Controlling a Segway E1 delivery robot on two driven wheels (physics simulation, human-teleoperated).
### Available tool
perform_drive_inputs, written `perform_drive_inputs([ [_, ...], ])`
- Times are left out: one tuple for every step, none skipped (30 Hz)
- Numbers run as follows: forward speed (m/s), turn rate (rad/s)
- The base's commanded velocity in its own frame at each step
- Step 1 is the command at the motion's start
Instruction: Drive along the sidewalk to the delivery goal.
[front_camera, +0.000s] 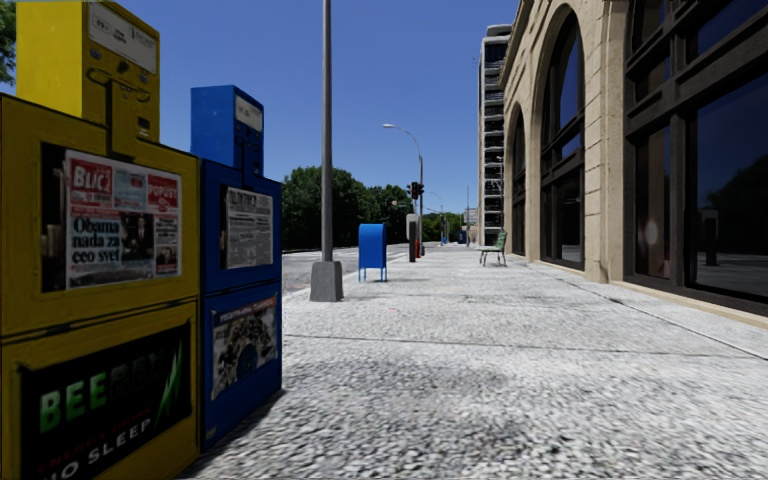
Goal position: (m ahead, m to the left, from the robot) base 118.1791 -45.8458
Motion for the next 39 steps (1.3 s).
perform_drive_inputs([
  [2.0, -0.44],
  [2.0, -0.46],
  [2.0, -0.46],
  [2.0, -0.46],
  [2.0, -0.46],
  [2.0, -0.46],
  [2.0, -0.46],
  [2.0, -0.46],
  [2.0, -0.46],
  [2.0, -0.46],
  [2.0, -0.46],
  [2.0, -0.46],
  [2.0, -0.46],
  [2.0, -0.44],
  [2.0, -0.44],
  [2.0, -0.37],
  [2.0, -0.17],
  [2.0, 0.0],
  [2.0, 0.0],
  [2.0, 0.0],
  [2.0, 0.0],
  [2.0, 0.0],
  [2.0, 0.0],
  [2.0, 0.0],
  [2.0, 0.0],
  [2.0, 0.0],
  [2.0, 0.0],
  [2.0, 0.0],
  [2.0, 0.0],
  [2.0, 0.0],
  [2.0, 0.0],
  [2.0, 0.0],
  [2.0, 0.0],
  [2.0, 0.0],
  [2.0, 0.0],
  [2.0, 0.0],
  [2.0, 0.0],
  [2.0, 0.0],
  [2.0, 0.0],
])
